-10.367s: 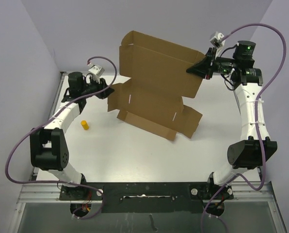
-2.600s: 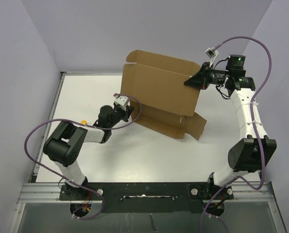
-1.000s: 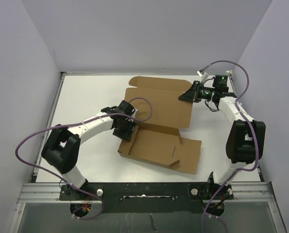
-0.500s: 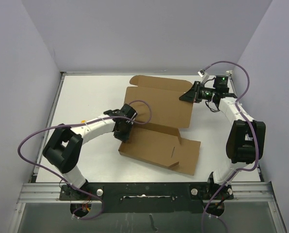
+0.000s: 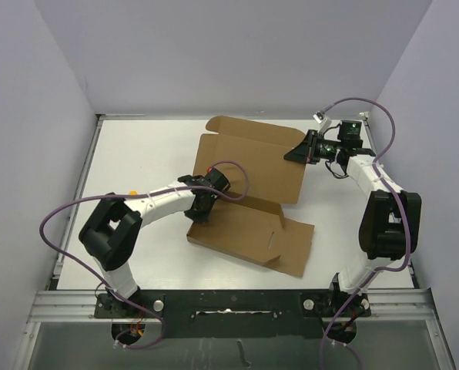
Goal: Fold the paper box
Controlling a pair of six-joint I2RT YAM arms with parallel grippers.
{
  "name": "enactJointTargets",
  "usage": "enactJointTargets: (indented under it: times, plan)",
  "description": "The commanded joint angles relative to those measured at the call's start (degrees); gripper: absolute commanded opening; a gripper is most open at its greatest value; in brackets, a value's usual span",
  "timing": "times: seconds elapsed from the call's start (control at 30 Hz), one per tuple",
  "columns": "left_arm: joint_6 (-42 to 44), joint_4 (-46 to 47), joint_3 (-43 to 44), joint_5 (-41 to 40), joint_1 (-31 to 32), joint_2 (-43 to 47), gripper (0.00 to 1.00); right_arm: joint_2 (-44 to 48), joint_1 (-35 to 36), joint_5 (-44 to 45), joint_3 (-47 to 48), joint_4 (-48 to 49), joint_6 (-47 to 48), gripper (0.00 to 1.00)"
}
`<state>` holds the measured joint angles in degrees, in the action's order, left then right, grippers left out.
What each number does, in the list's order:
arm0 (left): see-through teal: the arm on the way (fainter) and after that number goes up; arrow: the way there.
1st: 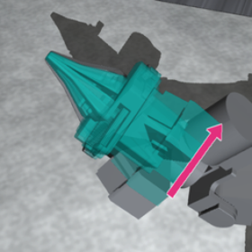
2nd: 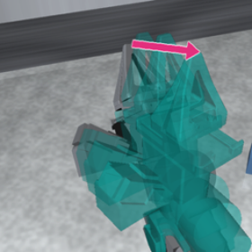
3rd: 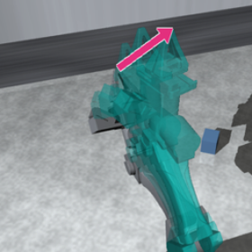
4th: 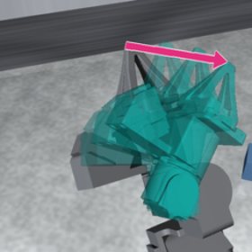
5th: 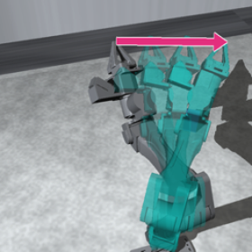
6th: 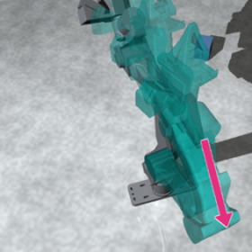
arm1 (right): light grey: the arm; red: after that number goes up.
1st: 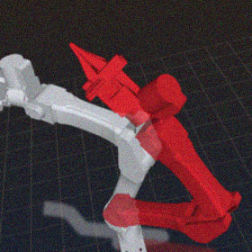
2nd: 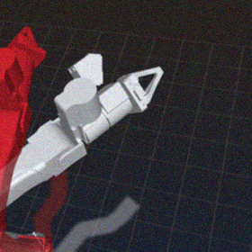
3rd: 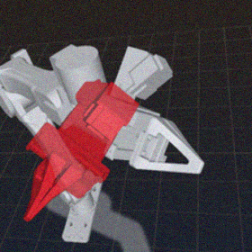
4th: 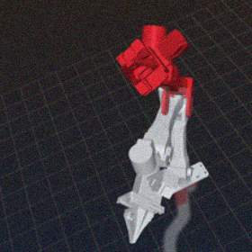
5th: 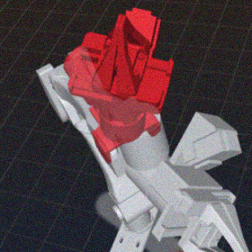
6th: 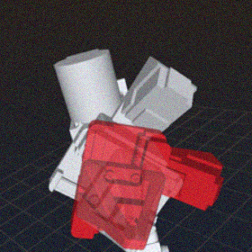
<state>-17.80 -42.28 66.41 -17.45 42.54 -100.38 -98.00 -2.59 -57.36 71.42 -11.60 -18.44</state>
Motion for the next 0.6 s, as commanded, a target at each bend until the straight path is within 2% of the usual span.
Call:
enactJointTargets:
  times: [0.0, 0.07, 0.13, 0.2, 0.4, 0.57]
  plan:
    - [3.6, -1.3, -0.9, -6.0, -0.1, -4.1, 0.0, 1.1, 0.3, 0.1, 0.3, 3.0, 0.2, 0.0]
    - [3.4, -0.4, -0.7, -6.0, -0.1, -3.7, 0.0, 0.8, 0.4, 0.1, 0.4, 3.0, 0.1, 0.0]
    - [2.3, 0.4, -0.4, -5.5, -0.2, -2.9, 0.2, 0.8, 0.5, 0.0, 0.3, 3.0, 0.2, 0.0]
    - [1.8, 1.9, -0.4, -4.0, -0.2, -1.3, 0.29, 0.7, 0.4, -0.1, 0.4, 3.0, 0.2, 0.0]
    - [1.7, 2.9, 1.9, -1.5, -1.5, -0.3, 0.33, 0.5, 0.6, -0.2, 0.4, 3.1, 0.2, 0.0]
    - [1.4, 3.7, 2.8, 0.2, -2.1, -1.6, 0.42, 0.7, 0.7, -0.3, 0.3, 3.1, 0.2, 0.0]
